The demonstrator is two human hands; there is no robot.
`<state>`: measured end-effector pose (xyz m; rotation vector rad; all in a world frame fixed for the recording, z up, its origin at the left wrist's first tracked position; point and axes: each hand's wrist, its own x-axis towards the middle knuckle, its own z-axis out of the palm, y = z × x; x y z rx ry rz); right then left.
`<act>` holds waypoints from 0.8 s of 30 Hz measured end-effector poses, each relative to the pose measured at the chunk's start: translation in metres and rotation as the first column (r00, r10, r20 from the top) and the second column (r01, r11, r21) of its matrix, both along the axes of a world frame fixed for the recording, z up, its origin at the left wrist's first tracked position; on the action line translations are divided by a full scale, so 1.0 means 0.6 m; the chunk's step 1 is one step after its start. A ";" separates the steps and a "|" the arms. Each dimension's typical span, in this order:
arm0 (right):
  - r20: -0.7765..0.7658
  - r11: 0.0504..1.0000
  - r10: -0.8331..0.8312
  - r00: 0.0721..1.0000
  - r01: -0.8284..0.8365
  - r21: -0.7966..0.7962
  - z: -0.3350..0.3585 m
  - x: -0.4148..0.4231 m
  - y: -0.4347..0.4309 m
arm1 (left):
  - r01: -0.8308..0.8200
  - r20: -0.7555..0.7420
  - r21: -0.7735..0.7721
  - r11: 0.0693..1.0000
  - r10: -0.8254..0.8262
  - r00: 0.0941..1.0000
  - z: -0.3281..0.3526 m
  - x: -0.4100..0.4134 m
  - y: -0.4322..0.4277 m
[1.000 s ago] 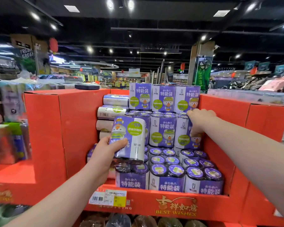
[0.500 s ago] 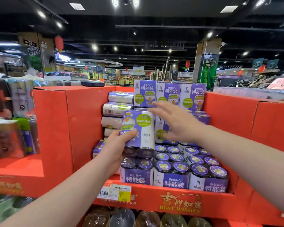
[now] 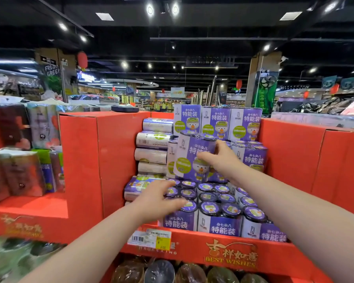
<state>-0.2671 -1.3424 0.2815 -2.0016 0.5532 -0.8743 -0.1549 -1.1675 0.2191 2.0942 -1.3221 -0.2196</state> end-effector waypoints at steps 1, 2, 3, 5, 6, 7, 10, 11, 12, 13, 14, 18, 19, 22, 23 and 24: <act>-0.001 0.999 0.008 1.000 -0.008 0.033 -0.003 0.006 -0.004 | 0.049 0.101 0.130 0.990 -0.062 0.993 -0.012 0.003 0.001; 0.001 0.998 0.017 1.000 -0.017 0.068 -0.007 0.012 -0.005 | 0.075 0.136 0.203 0.976 -0.104 0.985 -0.021 0.006 0.002; 0.013 0.994 0.028 1.000 -0.029 0.104 -0.009 0.019 -0.004 | 0.089 0.118 0.230 0.969 -0.119 0.986 -0.026 0.010 0.002; 0.018 0.988 0.029 0.999 -0.031 0.149 -0.016 0.035 -0.004 | 0.098 0.097 0.231 0.968 -0.123 0.988 -0.029 0.017 0.000; 0.002 0.988 0.034 0.999 -0.034 0.152 -0.020 0.043 -0.004 | 0.094 0.115 0.242 0.966 -0.124 0.985 -0.028 0.017 0.000; -0.032 0.989 0.042 0.999 -0.037 0.144 -0.025 0.051 -0.004 | 0.095 0.133 0.247 0.964 -0.131 0.983 -0.028 0.017 -0.001; -0.176 0.998 0.020 0.984 -0.010 0.058 -0.040 0.063 0.006 | 0.097 0.138 0.250 0.963 -0.134 0.981 -0.030 0.018 -0.002; -0.223 1.000 -0.015 0.975 0.017 0.008 -0.043 0.063 0.010 | 0.096 0.135 0.249 0.964 -0.132 0.982 -0.032 0.020 -0.003; -0.267 0.998 -0.051 0.962 0.042 -0.036 -0.047 0.064 0.011 | 0.096 0.130 0.247 0.964 -0.131 0.983 -0.033 0.020 -0.003; -0.308 0.995 -0.085 0.948 0.064 -0.077 -0.051 0.064 0.012 | 0.098 0.127 0.248 0.964 -0.133 0.983 -0.034 0.021 -0.003; -0.342 0.990 -0.118 0.932 0.082 -0.118 -0.053 0.064 0.013 | 0.101 0.126 0.249 0.963 -0.136 0.983 -0.034 0.021 -0.003; -0.389 0.968 -0.209 0.897 0.132 -0.216 -0.048 0.063 0.010 | 0.096 0.126 0.261 0.961 -0.132 0.983 -0.031 0.019 -0.003; -0.391 0.966 -0.219 0.894 0.142 -0.217 -0.045 0.062 0.009 | 0.095 0.124 0.263 0.960 -0.132 0.983 -0.031 0.019 -0.003; -0.391 0.960 -0.241 0.888 0.160 -0.230 -0.043 0.062 0.009 | 0.094 0.114 0.266 0.959 -0.128 0.985 -0.031 0.018 -0.003; -0.395 0.956 -0.254 0.883 0.167 -0.241 -0.043 0.062 0.010 | 0.092 0.112 0.269 0.959 -0.126 0.986 -0.032 0.019 -0.003; -0.400 0.954 -0.262 0.878 0.173 -0.246 -0.043 0.063 0.011 | 0.091 0.112 0.270 0.959 -0.126 0.986 -0.032 0.018 -0.003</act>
